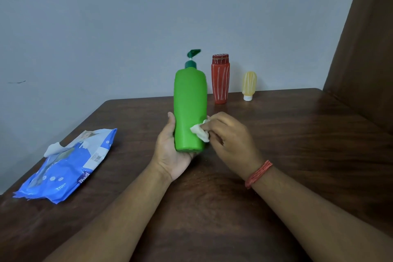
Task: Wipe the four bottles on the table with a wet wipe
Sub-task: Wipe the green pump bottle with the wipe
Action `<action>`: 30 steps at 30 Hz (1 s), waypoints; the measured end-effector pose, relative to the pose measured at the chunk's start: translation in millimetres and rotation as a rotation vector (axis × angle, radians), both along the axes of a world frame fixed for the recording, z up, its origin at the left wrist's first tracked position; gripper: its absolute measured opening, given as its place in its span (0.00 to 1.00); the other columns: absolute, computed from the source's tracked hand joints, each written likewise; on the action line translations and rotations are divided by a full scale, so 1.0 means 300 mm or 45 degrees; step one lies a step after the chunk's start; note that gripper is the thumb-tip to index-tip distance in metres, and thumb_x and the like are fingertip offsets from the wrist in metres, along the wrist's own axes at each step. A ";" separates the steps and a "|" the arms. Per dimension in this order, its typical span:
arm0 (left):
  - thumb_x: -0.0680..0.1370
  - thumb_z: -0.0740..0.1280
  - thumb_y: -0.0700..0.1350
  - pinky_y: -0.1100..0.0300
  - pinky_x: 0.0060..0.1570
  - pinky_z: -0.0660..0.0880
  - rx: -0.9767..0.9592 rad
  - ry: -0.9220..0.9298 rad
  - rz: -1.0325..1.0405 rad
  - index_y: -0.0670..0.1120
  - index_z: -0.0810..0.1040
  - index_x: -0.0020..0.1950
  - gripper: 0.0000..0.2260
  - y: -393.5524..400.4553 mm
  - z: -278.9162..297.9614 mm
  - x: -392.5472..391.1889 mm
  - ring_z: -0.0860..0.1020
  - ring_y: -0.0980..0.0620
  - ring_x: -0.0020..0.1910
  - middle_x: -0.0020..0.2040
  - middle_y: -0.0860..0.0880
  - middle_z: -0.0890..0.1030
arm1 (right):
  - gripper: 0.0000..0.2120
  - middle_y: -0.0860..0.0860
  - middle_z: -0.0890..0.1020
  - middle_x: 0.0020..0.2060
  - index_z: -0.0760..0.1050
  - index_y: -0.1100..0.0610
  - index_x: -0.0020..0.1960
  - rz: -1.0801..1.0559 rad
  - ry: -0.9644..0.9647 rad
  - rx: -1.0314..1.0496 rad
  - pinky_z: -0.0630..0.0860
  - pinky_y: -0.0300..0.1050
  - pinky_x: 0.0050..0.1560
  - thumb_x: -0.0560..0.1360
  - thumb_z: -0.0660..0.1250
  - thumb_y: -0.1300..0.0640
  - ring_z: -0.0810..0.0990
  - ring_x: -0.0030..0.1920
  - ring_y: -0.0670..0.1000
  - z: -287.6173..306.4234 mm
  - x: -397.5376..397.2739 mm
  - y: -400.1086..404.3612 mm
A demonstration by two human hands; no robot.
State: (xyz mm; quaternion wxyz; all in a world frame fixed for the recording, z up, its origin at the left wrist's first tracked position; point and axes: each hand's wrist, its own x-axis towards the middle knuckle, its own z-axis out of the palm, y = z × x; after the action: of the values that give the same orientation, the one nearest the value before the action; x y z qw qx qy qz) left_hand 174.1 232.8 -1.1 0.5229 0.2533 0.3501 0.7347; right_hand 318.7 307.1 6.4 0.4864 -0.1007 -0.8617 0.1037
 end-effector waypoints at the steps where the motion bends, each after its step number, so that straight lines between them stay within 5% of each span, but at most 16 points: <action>1: 0.82 0.50 0.66 0.45 0.61 0.75 -0.026 0.020 -0.043 0.43 0.78 0.68 0.32 0.001 -0.001 0.008 0.81 0.44 0.58 0.64 0.40 0.80 | 0.08 0.54 0.80 0.45 0.81 0.64 0.48 -0.037 0.063 -0.023 0.78 0.50 0.48 0.73 0.65 0.70 0.80 0.46 0.52 0.001 0.002 0.006; 6: 0.83 0.50 0.64 0.48 0.46 0.82 -0.009 -0.002 -0.097 0.43 0.79 0.66 0.30 -0.003 0.001 0.009 0.83 0.44 0.51 0.59 0.41 0.83 | 0.09 0.53 0.79 0.47 0.81 0.63 0.49 -0.019 0.075 -0.075 0.78 0.43 0.46 0.73 0.67 0.72 0.79 0.46 0.49 -0.007 0.010 0.005; 13: 0.82 0.51 0.64 0.49 0.41 0.80 -0.069 0.120 -0.187 0.45 0.83 0.63 0.30 -0.012 0.002 0.028 0.82 0.42 0.53 0.60 0.39 0.82 | 0.09 0.54 0.80 0.44 0.80 0.63 0.46 -0.189 0.260 -0.136 0.75 0.40 0.46 0.70 0.68 0.73 0.78 0.44 0.50 0.005 0.028 0.079; 17: 0.82 0.52 0.63 0.52 0.36 0.79 -0.040 0.179 -0.218 0.47 0.86 0.57 0.29 -0.020 0.013 0.029 0.82 0.42 0.44 0.53 0.41 0.84 | 0.07 0.53 0.79 0.43 0.81 0.63 0.45 -0.151 0.232 -0.151 0.75 0.42 0.44 0.71 0.69 0.73 0.78 0.43 0.50 0.001 0.038 0.064; 24: 0.83 0.52 0.62 0.50 0.36 0.77 -0.051 0.351 -0.339 0.43 0.81 0.64 0.29 -0.026 0.006 0.033 0.80 0.39 0.41 0.57 0.36 0.81 | 0.09 0.51 0.80 0.43 0.82 0.60 0.47 -0.275 0.558 -0.412 0.80 0.46 0.45 0.72 0.68 0.71 0.81 0.43 0.50 0.033 0.056 0.140; 30: 0.80 0.56 0.63 0.49 0.38 0.77 -0.082 0.434 -0.442 0.43 0.77 0.69 0.29 -0.022 -0.001 0.029 0.80 0.39 0.42 0.62 0.34 0.79 | 0.14 0.49 0.82 0.45 0.82 0.52 0.51 -0.287 0.672 -0.611 0.77 0.39 0.48 0.74 0.67 0.69 0.80 0.44 0.42 0.055 0.084 0.180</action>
State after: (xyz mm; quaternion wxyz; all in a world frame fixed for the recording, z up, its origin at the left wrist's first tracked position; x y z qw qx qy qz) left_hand 182.8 226.3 -1.4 0.5826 0.4131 0.4078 0.5689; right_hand 343.9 361.3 23.0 0.6628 -0.2760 -0.6413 0.2708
